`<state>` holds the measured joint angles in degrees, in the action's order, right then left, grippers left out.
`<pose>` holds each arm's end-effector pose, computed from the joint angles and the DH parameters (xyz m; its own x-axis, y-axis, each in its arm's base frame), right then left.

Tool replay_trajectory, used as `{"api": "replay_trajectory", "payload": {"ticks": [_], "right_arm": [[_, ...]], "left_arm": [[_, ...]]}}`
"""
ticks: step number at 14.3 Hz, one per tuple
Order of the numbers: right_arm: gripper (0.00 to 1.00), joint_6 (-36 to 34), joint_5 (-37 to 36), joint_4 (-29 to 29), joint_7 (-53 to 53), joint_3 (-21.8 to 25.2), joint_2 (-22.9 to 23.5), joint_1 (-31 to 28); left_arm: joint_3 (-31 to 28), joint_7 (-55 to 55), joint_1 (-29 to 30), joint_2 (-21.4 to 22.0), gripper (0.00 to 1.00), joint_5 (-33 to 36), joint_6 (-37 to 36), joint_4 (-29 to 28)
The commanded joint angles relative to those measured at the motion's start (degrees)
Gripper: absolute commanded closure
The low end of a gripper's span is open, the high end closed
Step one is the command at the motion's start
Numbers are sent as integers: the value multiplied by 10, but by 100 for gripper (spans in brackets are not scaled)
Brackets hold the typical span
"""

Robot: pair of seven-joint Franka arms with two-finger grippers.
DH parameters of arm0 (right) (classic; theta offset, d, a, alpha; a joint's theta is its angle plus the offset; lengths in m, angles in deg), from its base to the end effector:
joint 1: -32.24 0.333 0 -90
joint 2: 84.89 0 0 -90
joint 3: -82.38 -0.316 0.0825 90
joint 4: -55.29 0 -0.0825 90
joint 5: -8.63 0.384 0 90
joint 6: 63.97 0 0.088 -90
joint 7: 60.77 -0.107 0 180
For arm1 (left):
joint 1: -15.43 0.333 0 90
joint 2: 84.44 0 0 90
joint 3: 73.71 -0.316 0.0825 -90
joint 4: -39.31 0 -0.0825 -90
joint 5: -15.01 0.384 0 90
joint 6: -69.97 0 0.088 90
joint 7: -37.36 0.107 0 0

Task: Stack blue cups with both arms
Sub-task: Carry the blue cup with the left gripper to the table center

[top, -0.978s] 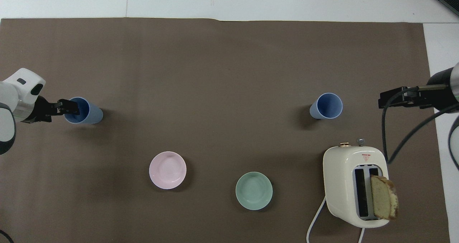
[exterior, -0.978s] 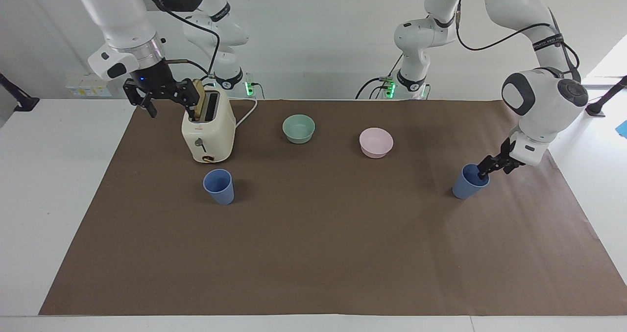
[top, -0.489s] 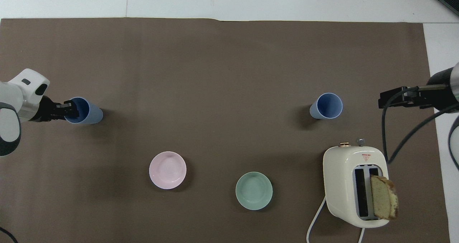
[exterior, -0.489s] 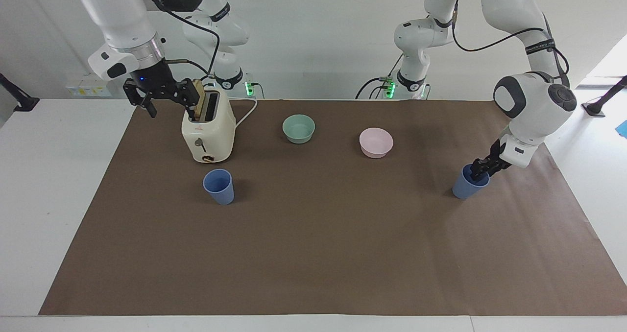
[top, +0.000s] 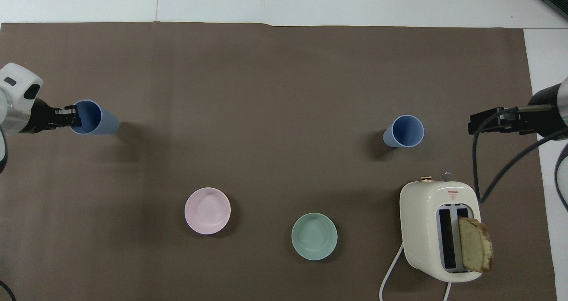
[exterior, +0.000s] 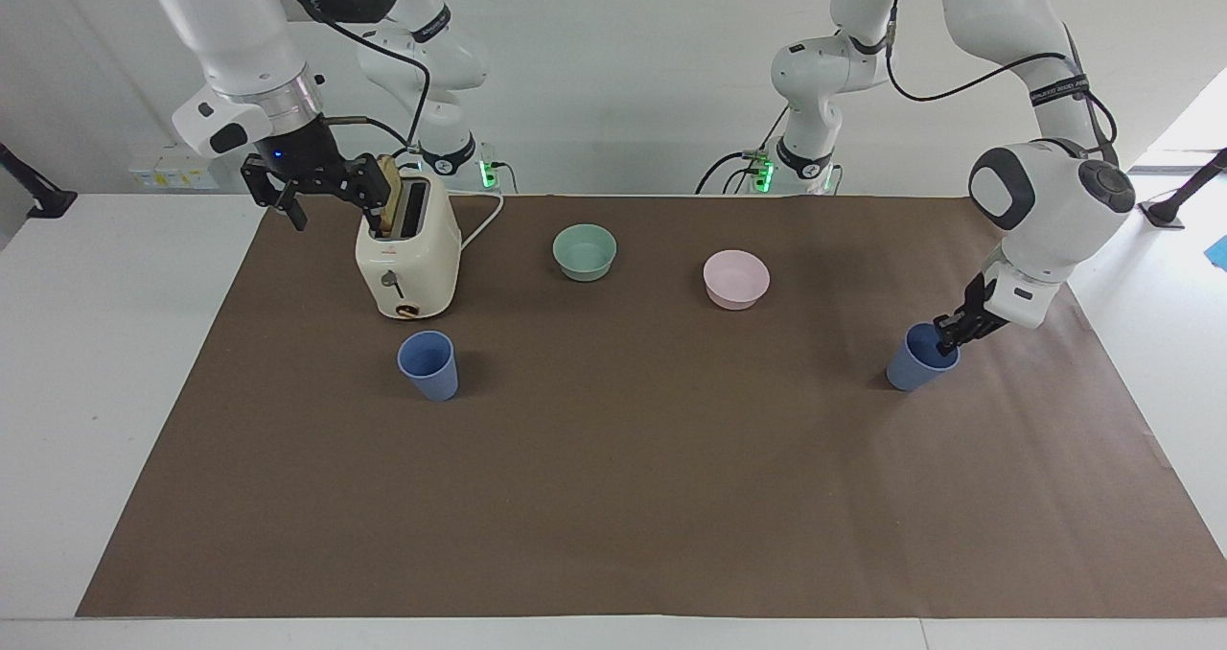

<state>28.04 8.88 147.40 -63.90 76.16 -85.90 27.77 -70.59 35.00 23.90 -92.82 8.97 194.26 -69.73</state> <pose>0.5519 0.0179 0.6199 0.9996 -0.0242 0.0156 -0.0242 -0.9997 -0.0033 0.6044 0.0537 0.4346 0.9747 0.1934 0.1123 0.1817 -0.9776 0.1060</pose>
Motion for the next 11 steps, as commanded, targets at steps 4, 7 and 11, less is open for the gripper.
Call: {"api": "replay_trajectory", "payload": {"ticks": [4, 7, 11], "right_arm": [[0, -1, 10, -1, 4, -5, 0, -7], [0, -1, 10, -1, 4, -5, 0, -7], [0, -1, 10, -1, 4, -5, 0, -7]], "left_arm": [[-7, -175, -125, -14, 100, 1, -39, 90], [-7, -251, -204, -19, 100, 5, -33, 95], [-7, -345, -302, -65, 100, 32, -10, 118]]}}
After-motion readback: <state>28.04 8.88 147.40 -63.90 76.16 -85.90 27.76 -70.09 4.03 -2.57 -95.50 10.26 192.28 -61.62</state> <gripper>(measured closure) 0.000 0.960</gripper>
